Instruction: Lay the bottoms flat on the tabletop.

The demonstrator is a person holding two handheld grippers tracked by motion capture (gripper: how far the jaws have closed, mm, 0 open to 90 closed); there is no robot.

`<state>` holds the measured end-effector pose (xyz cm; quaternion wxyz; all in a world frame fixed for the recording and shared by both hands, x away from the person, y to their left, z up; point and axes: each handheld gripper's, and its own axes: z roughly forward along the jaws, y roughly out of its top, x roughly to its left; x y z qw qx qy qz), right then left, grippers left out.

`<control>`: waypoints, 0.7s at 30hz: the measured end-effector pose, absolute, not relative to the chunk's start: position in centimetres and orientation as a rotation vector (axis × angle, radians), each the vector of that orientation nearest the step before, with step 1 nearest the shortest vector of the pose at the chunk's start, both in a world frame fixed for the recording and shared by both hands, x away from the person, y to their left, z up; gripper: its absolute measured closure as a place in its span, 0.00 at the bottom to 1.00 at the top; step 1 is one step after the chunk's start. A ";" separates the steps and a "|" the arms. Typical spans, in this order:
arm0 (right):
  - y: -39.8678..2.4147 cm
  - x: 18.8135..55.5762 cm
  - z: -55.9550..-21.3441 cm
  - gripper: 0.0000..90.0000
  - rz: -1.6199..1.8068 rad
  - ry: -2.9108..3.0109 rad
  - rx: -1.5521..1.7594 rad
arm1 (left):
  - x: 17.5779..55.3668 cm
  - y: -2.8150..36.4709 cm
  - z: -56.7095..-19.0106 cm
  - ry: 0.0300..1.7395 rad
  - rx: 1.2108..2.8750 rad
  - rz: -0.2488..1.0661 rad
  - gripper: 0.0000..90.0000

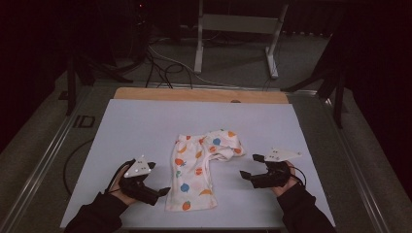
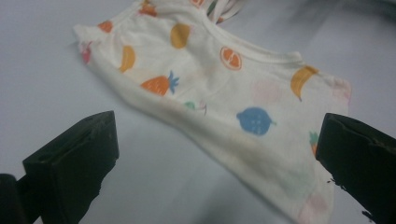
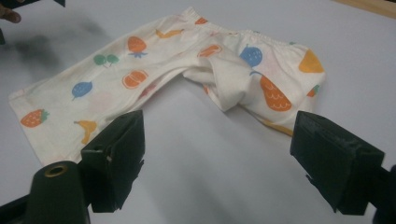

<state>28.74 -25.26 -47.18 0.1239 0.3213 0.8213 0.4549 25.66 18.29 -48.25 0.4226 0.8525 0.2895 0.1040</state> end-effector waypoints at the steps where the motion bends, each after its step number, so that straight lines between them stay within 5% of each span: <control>1: -25.3 28.8 -47.2 0.20 1.334 2.392 0.941 | 25.5 18.6 -48.3 0.734 2.131 0.262 0.00; 19: -24.1 30.9 -47.8 0.17 1.287 2.370 1.009 | 23.5 21.2 -49.7 0.894 2.041 0.394 0.00; 21: -23.8 31.3 -48.0 0.24 1.255 2.369 1.033 | 23.6 21.2 -49.7 0.897 2.038 0.396 0.00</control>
